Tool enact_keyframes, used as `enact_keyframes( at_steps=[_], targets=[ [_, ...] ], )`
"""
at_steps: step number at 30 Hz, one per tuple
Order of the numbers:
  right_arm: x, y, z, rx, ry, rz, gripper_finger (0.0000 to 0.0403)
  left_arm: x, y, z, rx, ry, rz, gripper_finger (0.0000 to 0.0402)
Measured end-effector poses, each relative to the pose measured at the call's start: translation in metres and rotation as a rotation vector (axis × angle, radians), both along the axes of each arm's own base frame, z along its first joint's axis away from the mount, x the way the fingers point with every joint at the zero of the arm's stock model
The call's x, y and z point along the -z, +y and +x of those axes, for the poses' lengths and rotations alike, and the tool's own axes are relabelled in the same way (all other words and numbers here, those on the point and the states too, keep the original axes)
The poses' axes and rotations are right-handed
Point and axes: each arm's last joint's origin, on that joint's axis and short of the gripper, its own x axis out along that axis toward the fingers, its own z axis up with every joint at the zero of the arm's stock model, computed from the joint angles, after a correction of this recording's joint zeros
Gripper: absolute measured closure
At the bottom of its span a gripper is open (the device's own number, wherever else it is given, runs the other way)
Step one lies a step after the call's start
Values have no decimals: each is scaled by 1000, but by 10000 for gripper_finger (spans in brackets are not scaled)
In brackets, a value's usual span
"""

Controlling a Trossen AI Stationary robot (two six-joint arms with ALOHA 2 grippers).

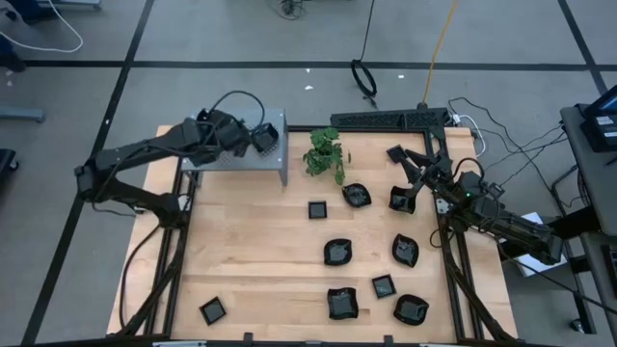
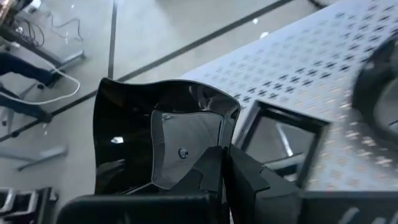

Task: Pick & Place Mini shaped plates
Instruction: Stack the distorted square plate on top of the distorted square plate on the shelf

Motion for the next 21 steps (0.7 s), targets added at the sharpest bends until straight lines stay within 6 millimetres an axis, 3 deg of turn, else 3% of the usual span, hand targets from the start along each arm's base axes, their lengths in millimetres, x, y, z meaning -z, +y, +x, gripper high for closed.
enact_keyframes(
  at_steps=[13,21],
  targets=[
    [0,0,0,0,0,0,250,3,18,-16,-43,90,-74,383],
    [0,0,0,0,0,0,250,17,25,-22,-70,116,-139,373]
  ],
)
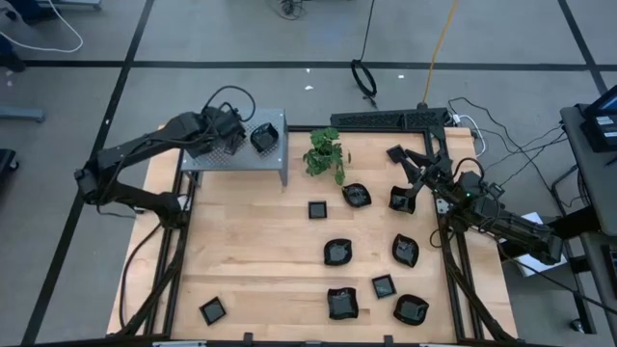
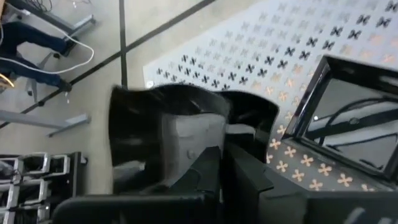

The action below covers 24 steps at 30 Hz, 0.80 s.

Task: Pick & Place Mini shaped plates
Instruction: Stack the distorted square plate on top of the distorted square plate on the shelf, then stack the square plate on top of the square plate on the shelf

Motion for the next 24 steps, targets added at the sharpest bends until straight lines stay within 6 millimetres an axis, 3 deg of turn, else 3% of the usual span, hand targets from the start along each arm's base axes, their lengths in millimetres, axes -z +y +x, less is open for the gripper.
enact_keyframes(
  at_steps=[9,14,19,24],
  targets=[
    [0,0,0,0,0,0,250,-8,-4,0,62,-28,26,277],
    [0,0,0,0,0,0,250,-26,-19,2,164,-196,34,239],
    [0,0,0,0,0,0,250,-31,-53,12,377,-468,-243,232],
    [0,0,0,0,0,0,250,-7,-105,33,452,-539,-522,246]
  ],
)
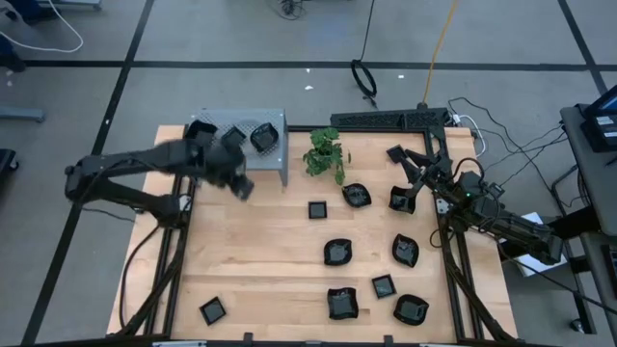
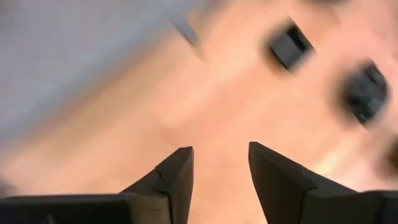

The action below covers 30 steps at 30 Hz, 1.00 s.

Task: Pick & Place Mini shaped plates
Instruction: Stack the square plate on top of the square plate on the shelf

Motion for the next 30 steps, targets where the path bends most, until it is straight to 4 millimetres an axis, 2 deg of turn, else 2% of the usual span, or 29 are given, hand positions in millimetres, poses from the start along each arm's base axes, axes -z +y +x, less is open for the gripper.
enact_keyframes(
  at_steps=[6,12,16,20,25,30],
  targets=[
    [0,0,0,0,0,0,250,34,-72,18,46,-20,-200,264],
    [0,0,0,0,0,0,250,71,-138,15,7,42,-335,268],
    [0,0,0,0,0,0,250,86,-176,5,-6,133,-417,268],
    [0,0,0,0,0,0,250,95,-210,-3,2,150,-503,268],
    [0,0,0,0,0,0,250,115,-247,-11,-102,140,-565,255],
    [0,0,0,0,0,0,250,131,-265,-15,-173,179,-605,212]
  ],
)
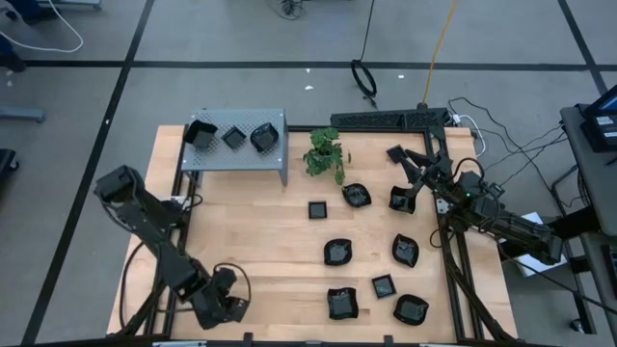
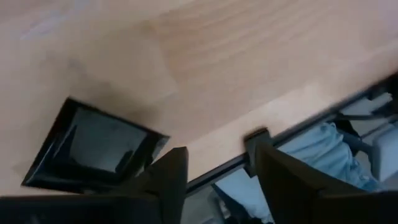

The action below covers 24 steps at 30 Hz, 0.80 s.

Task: Pick & Place Mini shaped plates
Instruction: Stack the square plate on top of the square plate on the shelf

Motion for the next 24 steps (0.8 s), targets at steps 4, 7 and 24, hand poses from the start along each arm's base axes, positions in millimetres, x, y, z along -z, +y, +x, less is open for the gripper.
enact_keyframes(
  at_steps=[4,7,24],
  targets=[
    [0,0,0,0,0,0,250,6,-2,-1,-108,65,-15,174],
    [0,0,0,0,0,0,250,8,-3,0,-163,86,-34,157],
    [0,0,0,0,0,0,250,15,14,-2,-183,259,54,151]
  ],
)
